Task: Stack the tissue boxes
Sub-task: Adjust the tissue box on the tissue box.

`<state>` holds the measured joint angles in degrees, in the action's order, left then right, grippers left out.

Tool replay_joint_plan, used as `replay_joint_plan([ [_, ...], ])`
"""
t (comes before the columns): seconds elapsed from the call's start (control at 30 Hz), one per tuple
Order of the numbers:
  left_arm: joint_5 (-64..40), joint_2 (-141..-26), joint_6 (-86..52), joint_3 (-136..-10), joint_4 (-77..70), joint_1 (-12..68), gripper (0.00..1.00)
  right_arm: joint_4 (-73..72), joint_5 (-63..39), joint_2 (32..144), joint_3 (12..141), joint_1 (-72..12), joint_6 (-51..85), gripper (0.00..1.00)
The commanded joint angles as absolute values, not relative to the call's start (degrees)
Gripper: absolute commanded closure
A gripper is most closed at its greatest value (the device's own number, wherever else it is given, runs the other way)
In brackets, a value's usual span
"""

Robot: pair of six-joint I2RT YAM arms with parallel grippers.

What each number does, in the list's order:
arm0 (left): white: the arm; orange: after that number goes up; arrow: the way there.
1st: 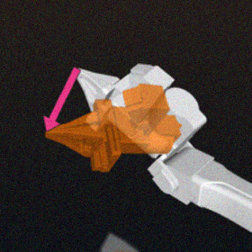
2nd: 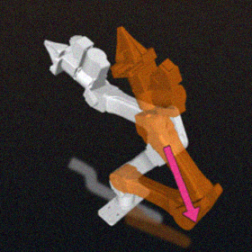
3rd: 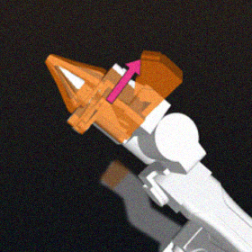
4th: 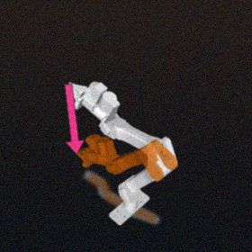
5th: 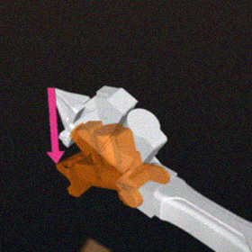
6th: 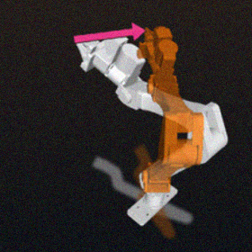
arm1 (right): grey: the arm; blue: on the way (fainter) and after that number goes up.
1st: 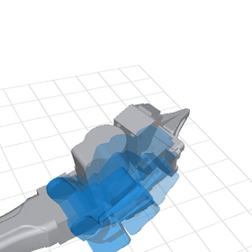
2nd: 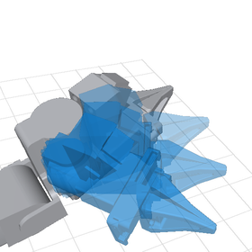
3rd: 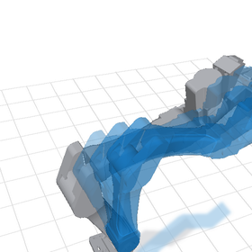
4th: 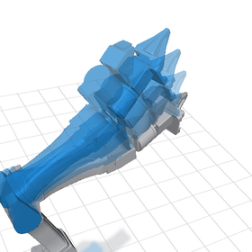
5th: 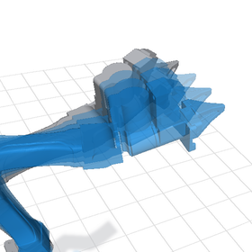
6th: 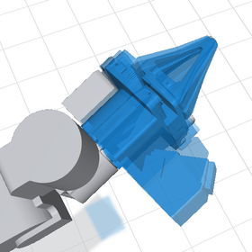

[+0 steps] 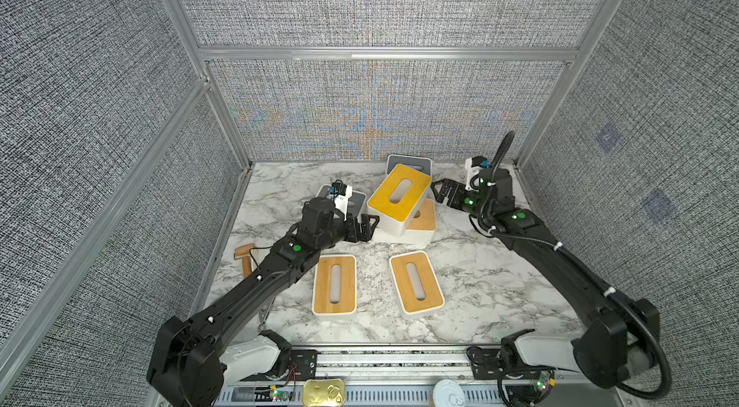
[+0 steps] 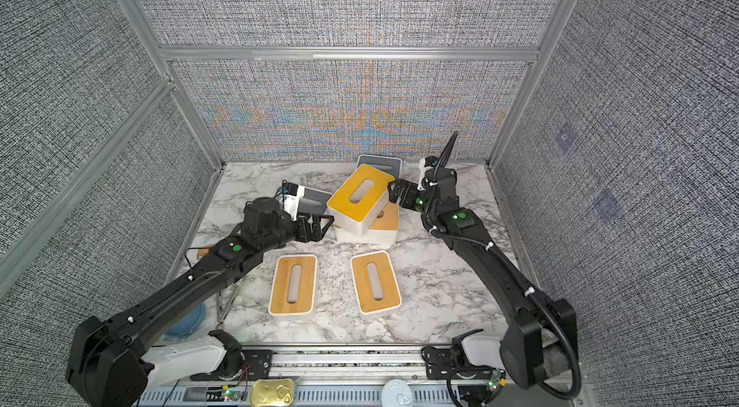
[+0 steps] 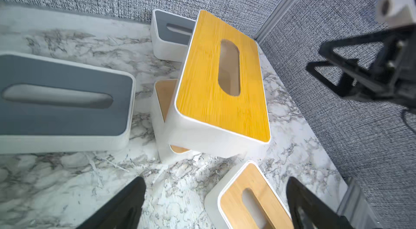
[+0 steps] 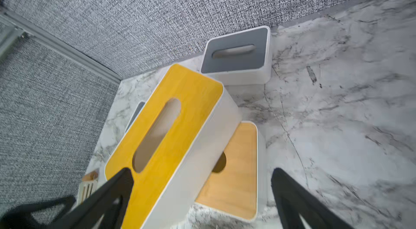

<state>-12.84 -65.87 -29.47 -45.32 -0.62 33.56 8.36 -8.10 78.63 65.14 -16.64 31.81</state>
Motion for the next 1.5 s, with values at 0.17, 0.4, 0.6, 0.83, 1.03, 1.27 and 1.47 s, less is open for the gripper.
replay_joint_plan([
  [0.17,-17.3,-64.6,-39.7,-36.0,-22.4,33.4,0.01,2.6,-21.4,94.9,76.1,-12.9,33.0,0.01],
  [0.4,-18.4,-68.8,-41.3,-36.0,-25.1,33.5,0.01,-0.3,-26.9,101.5,79.1,-12.9,31.6,0.01],
  [0.6,-19.7,-73.4,-42.2,-36.9,-27.2,33.4,0.01,-1.1,-29.4,102.4,79.0,-12.9,31.1,0.01],
  [0.83,-19.1,-74.9,-42.0,-37.5,-27.2,33.5,0.01,-1.0,-29.4,103.0,78.7,-12.9,29.1,0.01],
  [1.03,-19.7,-75.9,-42.3,-38.4,-27.6,33.4,0.01,-1.4,-31.7,104.2,79.9,-12.7,27.6,0.01],
  [1.27,-19.4,-76.5,-42.1,-38.7,-27.6,33.4,0.01,-1.8,-34.4,104.9,81.1,-12.7,26.6,0.01],
  [1.47,-19.4,-78.0,-42.1,-39.4,-27.9,33.5,0.01,-1.7,-36.8,105.1,80.7,-12.8,25.6,0.01],
])
